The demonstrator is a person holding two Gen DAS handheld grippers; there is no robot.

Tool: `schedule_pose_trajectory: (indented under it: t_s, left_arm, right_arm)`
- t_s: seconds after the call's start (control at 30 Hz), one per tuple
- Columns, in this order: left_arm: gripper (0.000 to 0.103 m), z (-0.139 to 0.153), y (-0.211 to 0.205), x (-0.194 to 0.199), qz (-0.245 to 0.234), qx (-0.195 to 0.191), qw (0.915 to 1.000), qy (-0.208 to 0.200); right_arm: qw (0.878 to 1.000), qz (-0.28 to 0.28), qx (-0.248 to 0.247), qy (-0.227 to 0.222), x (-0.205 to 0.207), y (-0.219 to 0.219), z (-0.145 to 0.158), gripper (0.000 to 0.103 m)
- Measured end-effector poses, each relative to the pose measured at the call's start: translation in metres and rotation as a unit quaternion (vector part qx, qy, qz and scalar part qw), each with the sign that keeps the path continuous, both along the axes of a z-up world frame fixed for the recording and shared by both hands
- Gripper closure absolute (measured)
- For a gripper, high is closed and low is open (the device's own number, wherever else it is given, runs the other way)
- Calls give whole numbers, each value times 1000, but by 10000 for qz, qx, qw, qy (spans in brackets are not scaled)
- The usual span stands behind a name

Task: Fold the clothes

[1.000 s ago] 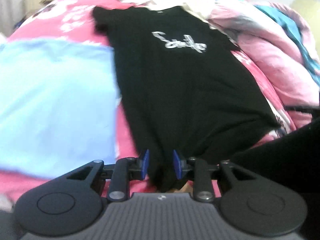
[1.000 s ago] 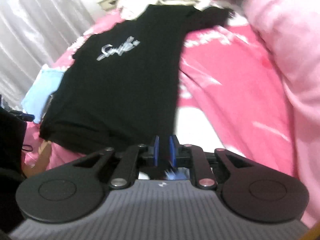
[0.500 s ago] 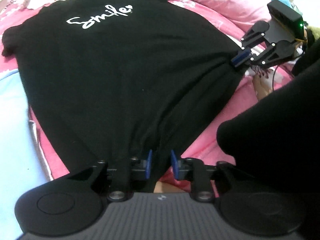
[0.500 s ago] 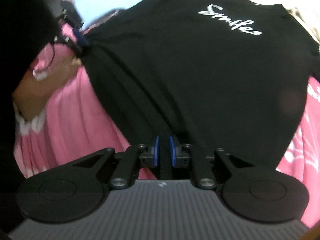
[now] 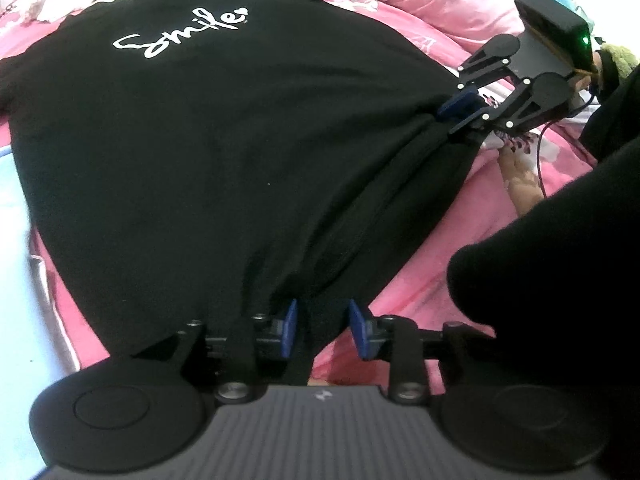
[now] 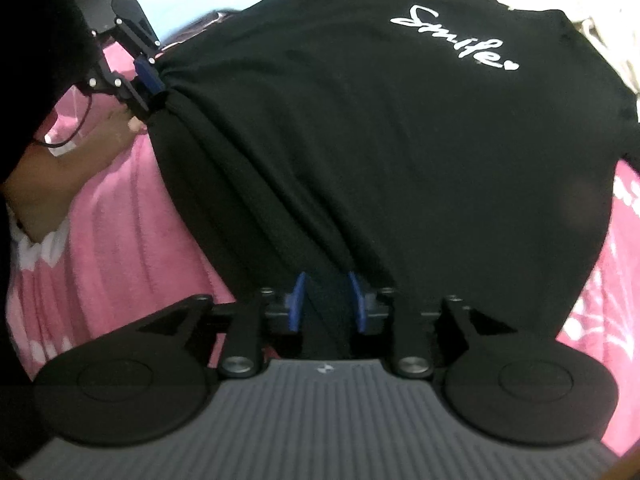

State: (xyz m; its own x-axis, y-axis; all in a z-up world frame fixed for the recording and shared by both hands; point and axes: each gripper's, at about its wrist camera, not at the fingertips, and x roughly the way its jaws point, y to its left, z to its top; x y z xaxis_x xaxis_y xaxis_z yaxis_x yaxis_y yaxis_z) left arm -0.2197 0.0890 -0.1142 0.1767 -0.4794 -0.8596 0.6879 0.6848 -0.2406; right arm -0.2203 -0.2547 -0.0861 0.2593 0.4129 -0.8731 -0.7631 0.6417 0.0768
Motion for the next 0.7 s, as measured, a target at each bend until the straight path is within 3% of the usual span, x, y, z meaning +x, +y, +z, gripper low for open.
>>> schedule_pose_trajectory:
  t_s: [0.03,0.07,0.13,0.33,0.6,0.7]
  left_arm:
    - [77,-2,-2,0,-11,4,10000,-7]
    - [87,-3,-2,0,-1,26,10000,-10]
    - [95,-4,-1,0,8,46,10000,0]
    - [96,2,10,-7,-90,-32,9997,233]
    - [95,2,14,-8,2,58,9998,213]
    - [83,7,11,-6,55,37,10000,61]
  right_arm:
    - [10000,-30,61,60,2,0,-1,76]
    - [9999,-33,117,119,3,0,-2,76]
    - [9993,19,225,285,4,0,-1,78]
    - [9945,739,221,712,-16,-2,10,80]
    - [9972,89,678,310,8,-5,20,78]
    - [9976,304,575,252,13,9,11,78]
